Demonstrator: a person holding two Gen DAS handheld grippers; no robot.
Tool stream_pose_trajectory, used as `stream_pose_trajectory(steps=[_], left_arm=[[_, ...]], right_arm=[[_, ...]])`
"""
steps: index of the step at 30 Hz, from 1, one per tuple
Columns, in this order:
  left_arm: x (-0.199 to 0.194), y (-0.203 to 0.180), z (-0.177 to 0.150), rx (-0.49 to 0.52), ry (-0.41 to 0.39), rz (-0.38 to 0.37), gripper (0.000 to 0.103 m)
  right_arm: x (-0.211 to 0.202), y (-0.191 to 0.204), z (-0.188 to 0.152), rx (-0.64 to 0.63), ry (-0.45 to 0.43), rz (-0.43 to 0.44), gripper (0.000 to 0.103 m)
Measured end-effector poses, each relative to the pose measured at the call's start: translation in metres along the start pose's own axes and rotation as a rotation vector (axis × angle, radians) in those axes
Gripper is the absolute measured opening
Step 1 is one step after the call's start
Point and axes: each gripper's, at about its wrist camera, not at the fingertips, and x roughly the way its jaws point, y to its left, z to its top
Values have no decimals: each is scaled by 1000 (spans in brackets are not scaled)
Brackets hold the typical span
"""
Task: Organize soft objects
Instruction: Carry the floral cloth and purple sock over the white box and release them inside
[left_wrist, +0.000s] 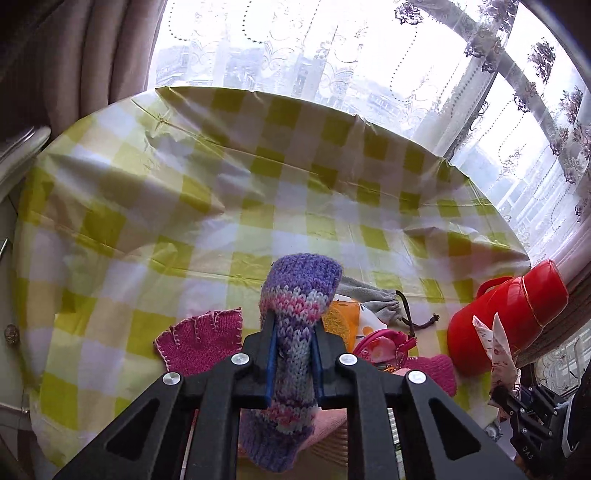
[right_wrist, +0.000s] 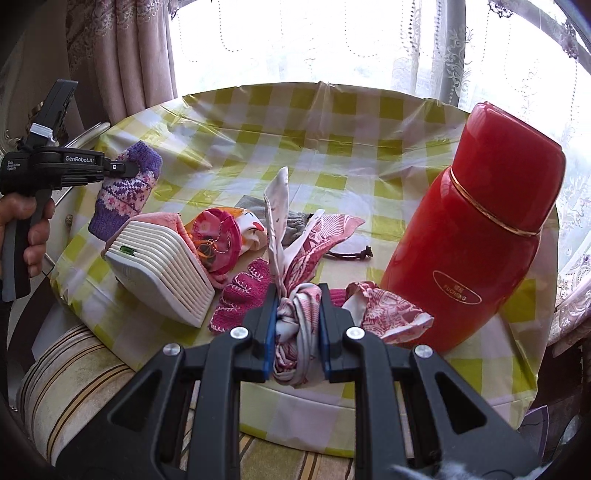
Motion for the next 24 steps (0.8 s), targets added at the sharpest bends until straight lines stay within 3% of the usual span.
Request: stream_pose_trajectory(steps=[13,24], left_arm=[[-67,-64,-20,122,-107,-42,16],[-74,-152,-63,231,-66,-196,16]], right_arm=[[-57,-34,-39,110,-16,-91,22],[-120,-94,-83,215,-28,-230,22]])
